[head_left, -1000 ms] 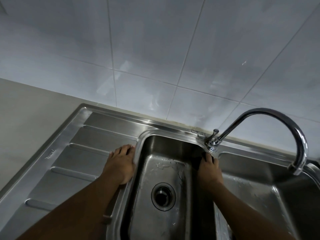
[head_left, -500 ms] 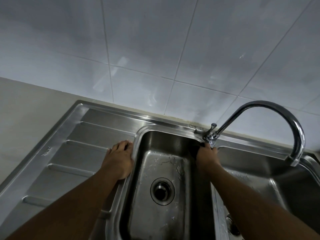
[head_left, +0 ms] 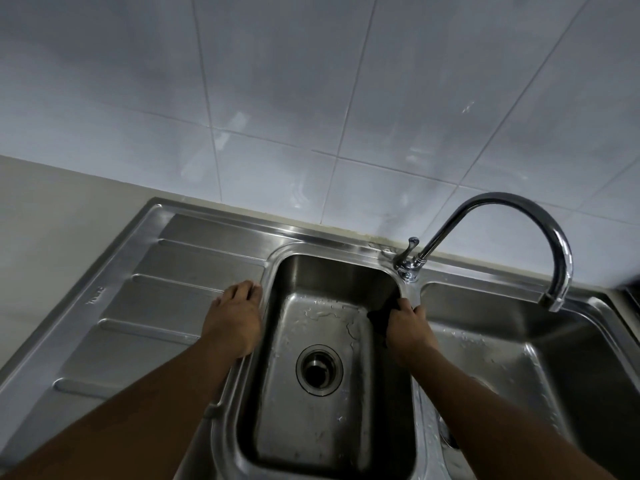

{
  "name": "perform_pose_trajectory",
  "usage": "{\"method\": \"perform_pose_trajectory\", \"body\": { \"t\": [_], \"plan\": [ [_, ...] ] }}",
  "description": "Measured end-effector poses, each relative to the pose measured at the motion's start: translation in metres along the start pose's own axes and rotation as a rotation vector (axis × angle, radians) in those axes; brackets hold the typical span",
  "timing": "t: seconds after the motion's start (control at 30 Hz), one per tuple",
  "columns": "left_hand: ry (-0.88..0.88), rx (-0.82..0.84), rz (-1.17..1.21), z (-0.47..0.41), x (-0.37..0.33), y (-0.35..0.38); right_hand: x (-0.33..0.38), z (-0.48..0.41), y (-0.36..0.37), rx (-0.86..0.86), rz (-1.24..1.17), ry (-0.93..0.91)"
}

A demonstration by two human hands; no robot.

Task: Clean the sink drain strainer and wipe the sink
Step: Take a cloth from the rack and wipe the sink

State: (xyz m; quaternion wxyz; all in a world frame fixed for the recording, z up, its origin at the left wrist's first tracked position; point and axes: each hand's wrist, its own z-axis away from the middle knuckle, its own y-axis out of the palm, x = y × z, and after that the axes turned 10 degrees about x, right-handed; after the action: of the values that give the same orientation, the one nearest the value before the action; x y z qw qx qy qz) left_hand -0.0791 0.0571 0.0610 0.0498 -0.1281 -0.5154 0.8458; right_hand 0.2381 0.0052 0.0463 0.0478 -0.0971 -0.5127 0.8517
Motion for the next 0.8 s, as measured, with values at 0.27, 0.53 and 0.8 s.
{"method": "perform_pose_trajectory", "body": {
  "t": [0.27, 0.53, 0.8],
  "plan": [
    [0.100, -0.024, 0.018, 0.023, -0.055, 0.003, -0.012, 0.022, -0.004, -0.024, -0.098, -0.061],
    [0.263, 0.041, 0.025, 0.031, -0.141, 0.027, -0.015, 0.073, 0.019, 0.025, -0.084, -0.223],
    [0.293, 0.087, 0.027, 0.041, -0.181, 0.052, -0.019, 0.133, 0.053, 0.066, 0.244, -0.509]
  ]
}}
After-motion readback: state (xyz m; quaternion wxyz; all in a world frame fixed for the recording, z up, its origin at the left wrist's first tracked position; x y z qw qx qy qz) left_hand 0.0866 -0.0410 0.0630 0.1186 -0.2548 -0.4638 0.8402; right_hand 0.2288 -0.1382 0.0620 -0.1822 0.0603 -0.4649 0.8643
